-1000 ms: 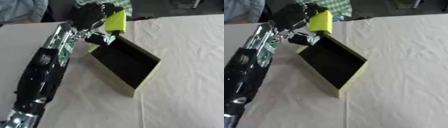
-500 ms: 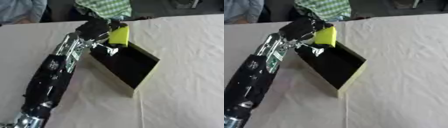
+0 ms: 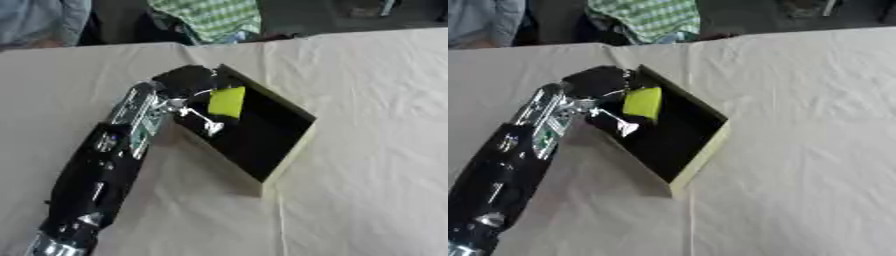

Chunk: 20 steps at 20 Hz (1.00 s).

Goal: Pick up objects on the table and place them in the box.

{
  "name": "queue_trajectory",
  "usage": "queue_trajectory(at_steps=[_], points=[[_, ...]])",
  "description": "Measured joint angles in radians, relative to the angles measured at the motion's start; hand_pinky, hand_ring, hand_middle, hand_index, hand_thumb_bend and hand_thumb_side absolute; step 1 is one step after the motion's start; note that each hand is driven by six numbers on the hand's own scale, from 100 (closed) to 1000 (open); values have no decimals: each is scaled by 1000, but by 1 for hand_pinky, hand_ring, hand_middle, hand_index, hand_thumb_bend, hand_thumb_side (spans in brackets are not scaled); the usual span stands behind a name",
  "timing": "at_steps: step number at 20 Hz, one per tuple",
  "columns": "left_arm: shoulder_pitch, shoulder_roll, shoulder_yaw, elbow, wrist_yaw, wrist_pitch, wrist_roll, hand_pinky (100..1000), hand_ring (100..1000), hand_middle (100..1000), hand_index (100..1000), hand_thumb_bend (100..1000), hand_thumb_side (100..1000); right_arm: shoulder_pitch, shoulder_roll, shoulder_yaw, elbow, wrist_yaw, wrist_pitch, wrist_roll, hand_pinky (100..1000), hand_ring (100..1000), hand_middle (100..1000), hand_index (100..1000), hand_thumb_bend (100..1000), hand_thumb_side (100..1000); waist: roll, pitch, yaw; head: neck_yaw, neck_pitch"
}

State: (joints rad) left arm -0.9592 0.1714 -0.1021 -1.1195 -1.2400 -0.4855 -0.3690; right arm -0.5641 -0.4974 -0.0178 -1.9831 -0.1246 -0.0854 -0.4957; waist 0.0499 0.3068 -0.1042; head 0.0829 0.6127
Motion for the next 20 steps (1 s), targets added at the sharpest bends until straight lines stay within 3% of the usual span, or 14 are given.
queue_trajectory(at_steps=[1, 2, 3, 5, 6, 8, 9, 14, 19, 20], points=[[0, 0, 0, 5, -11, -3, 9, 840, 859, 791, 838, 100, 661, 0, 0, 0, 0, 0, 0, 0, 787, 616, 614, 841, 100, 711, 0, 0, 0, -1, 0], [0, -1, 0, 10, -24, -6, 20, 963, 958, 878, 896, 100, 800, 0, 0, 0, 0, 0, 0, 0, 787, 616, 614, 841, 100, 711, 0, 0, 0, -3, 0], [0, -3, 0, 12, -42, -9, 34, 1000, 1000, 938, 937, 100, 906, 0, 0, 0, 0, 0, 0, 0, 787, 615, 614, 841, 100, 711, 0, 0, -1, -4, 0], [2, -4, 0, 16, -80, -10, 69, 1000, 1000, 1000, 985, 349, 988, 0, 0, 0, 0, 0, 0, 0, 787, 615, 614, 841, 100, 712, 0, 0, -1, -7, 0], [3, -4, 2, 16, -101, -5, 90, 1000, 1000, 1000, 992, 434, 1000, 0, 0, 0, 0, 0, 0, 0, 787, 615, 614, 841, 100, 712, 0, 0, -1, -7, 0], [3, -4, 4, 15, -137, 18, 134, 1000, 1000, 1000, 992, 434, 1000, 0, 0, 0, 0, -1, 0, 0, 787, 615, 614, 841, 100, 712, 0, 0, -1, -8, 0], [3, -4, 6, 15, -153, 29, 154, 1000, 1000, 1000, 990, 570, 1000, 0, 0, 0, 0, -1, 0, 0, 787, 615, 614, 841, 100, 712, 0, 0, -1, -8, 0], [3, -4, 10, -5, -205, 105, 265, 1000, 1000, 1000, 989, 590, 1000, 0, 0, 0, 0, -2, 0, 0, 787, 615, 614, 840, 100, 713, 0, 0, -1, -8, 0], [3, -3, 12, -37, -226, 138, 335, 1000, 1000, 1000, 986, 596, 1000, 0, 1, 0, 0, -3, -1, 0, 787, 615, 614, 840, 100, 714, 0, 0, 0, -8, 1], [3, -2, 12, -43, -226, 139, 340, 1000, 1000, 1000, 983, 556, 1000, 0, 1, 0, 0, -4, -1, 0, 787, 615, 614, 840, 100, 725, 0, 0, 1, -9, 1]])
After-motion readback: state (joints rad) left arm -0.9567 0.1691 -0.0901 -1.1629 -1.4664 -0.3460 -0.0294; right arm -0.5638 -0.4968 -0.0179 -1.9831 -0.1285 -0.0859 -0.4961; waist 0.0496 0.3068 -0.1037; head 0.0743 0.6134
